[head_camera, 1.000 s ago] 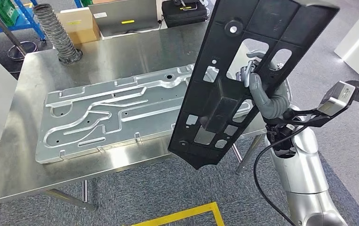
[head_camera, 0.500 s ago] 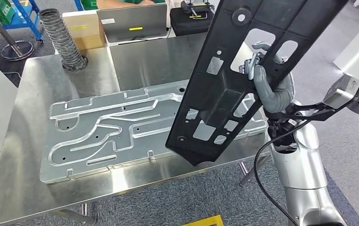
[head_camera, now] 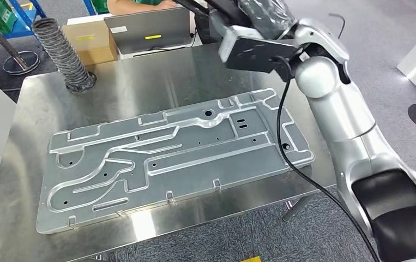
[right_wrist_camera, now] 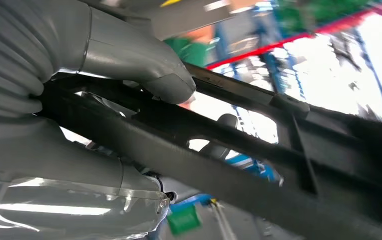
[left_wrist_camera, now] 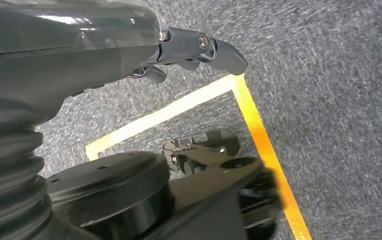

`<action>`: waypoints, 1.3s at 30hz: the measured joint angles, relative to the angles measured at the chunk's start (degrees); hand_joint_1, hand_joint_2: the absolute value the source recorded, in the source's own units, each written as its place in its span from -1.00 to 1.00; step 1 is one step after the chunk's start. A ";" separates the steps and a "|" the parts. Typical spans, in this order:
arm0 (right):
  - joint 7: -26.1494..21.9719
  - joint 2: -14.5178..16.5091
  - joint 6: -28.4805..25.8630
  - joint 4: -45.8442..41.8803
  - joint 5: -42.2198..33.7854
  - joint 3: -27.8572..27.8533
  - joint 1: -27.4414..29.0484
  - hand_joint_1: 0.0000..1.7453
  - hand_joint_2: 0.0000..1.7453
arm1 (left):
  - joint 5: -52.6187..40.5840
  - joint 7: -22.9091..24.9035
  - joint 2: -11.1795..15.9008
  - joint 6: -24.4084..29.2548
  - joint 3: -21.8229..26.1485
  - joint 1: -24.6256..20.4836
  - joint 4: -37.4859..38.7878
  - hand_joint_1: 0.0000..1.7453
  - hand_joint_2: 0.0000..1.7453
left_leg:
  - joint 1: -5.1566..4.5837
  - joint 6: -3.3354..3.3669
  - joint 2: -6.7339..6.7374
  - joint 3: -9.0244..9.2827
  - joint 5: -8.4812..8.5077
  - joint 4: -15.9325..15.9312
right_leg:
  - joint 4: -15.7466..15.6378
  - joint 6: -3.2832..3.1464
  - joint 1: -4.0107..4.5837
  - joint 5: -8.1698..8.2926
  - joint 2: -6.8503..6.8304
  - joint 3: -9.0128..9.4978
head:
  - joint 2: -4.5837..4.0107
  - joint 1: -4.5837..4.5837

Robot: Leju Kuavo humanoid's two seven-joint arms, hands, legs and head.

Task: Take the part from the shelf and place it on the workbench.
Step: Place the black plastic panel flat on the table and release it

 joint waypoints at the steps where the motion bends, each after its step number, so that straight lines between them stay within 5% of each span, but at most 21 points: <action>1: 0.17 -0.02 -0.02 0.78 2.65 2.19 -1.49 1.00 1.00 | -0.04 -0.12 0.01 -0.25 0.00 0.00 0.00 -1.00 1.00 | 0.38 -0.30 0.01 -1.32 -0.13 1.43 | 0.01 0.13 -0.13 -0.22 0.09 0.22 | 0.00 0.01; 3: 0.28 -0.03 -0.29 2.05 6.83 5.83 -3.64 1.00 1.00 | -0.12 -0.28 0.04 -0.72 0.00 -0.03 0.00 -1.00 1.00 | 0.92 -0.77 0.05 -0.97 3.13 -1.70 | 0.04 0.53 -0.45 -0.72 0.22 0.92 | 0.00 0.01; 5: -0.04 -0.18 -0.92 3.13 10.77 9.12 -5.54 1.00 1.00 | -0.15 -0.39 0.08 -1.27 0.00 -0.10 0.00 -1.00 1.00 | 1.13 -1.06 0.28 1.76 8.14 -9.45 | 0.09 1.11 -0.68 -1.23 0.24 1.66 | 0.00 0.01; 6: -0.27 -0.36 -1.28 3.69 12.47 10.75 -6.55 1.00 1.00 | -0.15 -0.44 0.08 -1.55 0.00 -0.18 0.00 -1.00 1.00 | 1.04 -0.96 0.41 2.96 9.31 -12.63 | 0.15 1.46 -0.69 -1.41 0.24 1.76 | 0.00 0.01; 10: -0.61 -0.83 -2.13 6.27 15.76 16.44 -8.60 1.00 1.00 | -0.18 -0.51 0.09 -2.31 -0.05 -0.44 0.00 -1.00 1.00 | 0.82 0.42 0.59 3.86 9.76 -15.03 | 0.15 2.99 -0.37 -1.83 0.17 1.74 | 0.00 0.02; 13: -0.69 -0.53 -2.77 8.58 14.83 18.97 -8.40 1.00 1.00 | -0.36 -0.52 0.07 -2.53 -0.13 -0.60 0.00 -1.00 1.00 | 0.70 1.53 0.80 4.09 9.85 -15.32 | 5.98 3.44 -0.33 -5.32 -0.39 -0.87 | 0.00 0.02; 15: -0.84 0.01 -3.77 10.24 13.80 20.23 -7.31 1.00 1.00 | -0.49 -0.52 0.07 -2.75 -0.16 -0.64 0.00 -1.00 1.00 | 0.22 2.06 0.90 4.13 9.69 -15.30 | 13.74 3.37 -0.02 -8.52 -0.55 -4.97 | 0.00 0.01; 17: -0.93 0.32 -4.62 11.74 13.32 21.31 -5.60 1.00 1.00 | -0.50 -0.52 0.08 -2.90 -0.17 -0.61 0.00 -1.00 1.00 | -0.36 2.41 0.88 4.23 9.51 -15.22 | 16.55 2.89 0.44 -8.44 -0.54 -6.93 | 0.00 0.01; 20: -0.98 0.35 -5.00 12.91 13.22 22.29 -4.52 1.00 1.00 | -0.51 -0.52 -0.02 -2.96 -0.19 -0.60 0.01 -1.00 1.00 | -1.24 2.69 0.73 4.41 9.16 -15.00 | 6.73 1.05 1.46 -2.88 -0.36 -2.85 | 0.00 0.01; 22: -1.01 0.35 -5.31 13.32 12.99 22.51 -4.49 1.00 1.00 | -0.52 -0.58 -0.13 -3.07 -0.20 -0.65 0.02 -1.00 1.00 | -1.55 2.51 0.72 4.46 8.90 -14.85 | 1.58 0.04 2.05 -0.86 -0.23 -0.61 | 0.00 0.01; 26: -1.30 0.19 -7.80 14.61 13.01 22.84 -1.99 1.00 1.00 | -0.51 -0.98 -0.03 -3.71 -0.23 -0.77 -0.01 -1.00 1.00 | -1.53 1.70 0.66 4.59 7.94 -14.43 | -0.01 -0.56 1.71 -0.57 -0.28 0.47 | 0.00 0.00; 28: -1.73 -0.02 -10.08 15.88 13.84 23.07 0.35 1.00 1.00 | -0.43 -1.06 0.10 -3.90 -0.23 -0.71 -0.04 -1.00 1.00 | -1.17 0.95 0.49 2.95 5.50 -10.35 | -0.65 -0.73 1.10 -0.46 -0.37 1.25 | 0.00 -0.02; 30: -2.12 -0.28 -11.74 17.39 14.57 23.55 2.46 1.00 1.00 | -0.22 -1.07 0.16 -3.96 -0.24 -0.58 -0.04 -1.00 1.00 | -0.29 0.04 0.46 -0.70 2.36 -2.75 | -0.71 -0.78 0.98 -0.55 -0.38 1.42 | 0.00 -0.03; 32: -2.46 -0.75 -12.13 18.71 14.87 24.10 3.91 1.00 1.00 | 0.02 -1.10 0.32 -3.91 -0.23 -0.37 -0.04 -1.00 1.00 | 0.55 -0.72 0.49 -2.82 2.07 0.86 | -0.56 -0.60 0.82 -0.73 -0.31 1.43 | 0.00 -0.03; 36: -3.50 -2.80 -11.68 20.22 14.85 24.92 4.26 1.00 1.00 | 0.42 -1.45 0.57 -3.66 -0.22 -0.26 -0.04 -1.00 1.00 | 1.18 -1.34 0.77 2.87 8.55 -11.57 | 0.47 0.64 0.36 -1.61 -0.32 1.45 | 0.00 -0.03; 39: -3.86 -4.38 -11.58 20.93 15.19 25.47 4.03 -0.50 -0.50 | 0.47 -1.56 0.57 -3.56 -0.22 -0.27 -0.04 -1.00 1.00 | 0.82 -0.16 0.62 4.10 8.69 -14.26 | 0.64 1.64 0.57 -1.71 -0.58 1.33 | 0.00 -0.02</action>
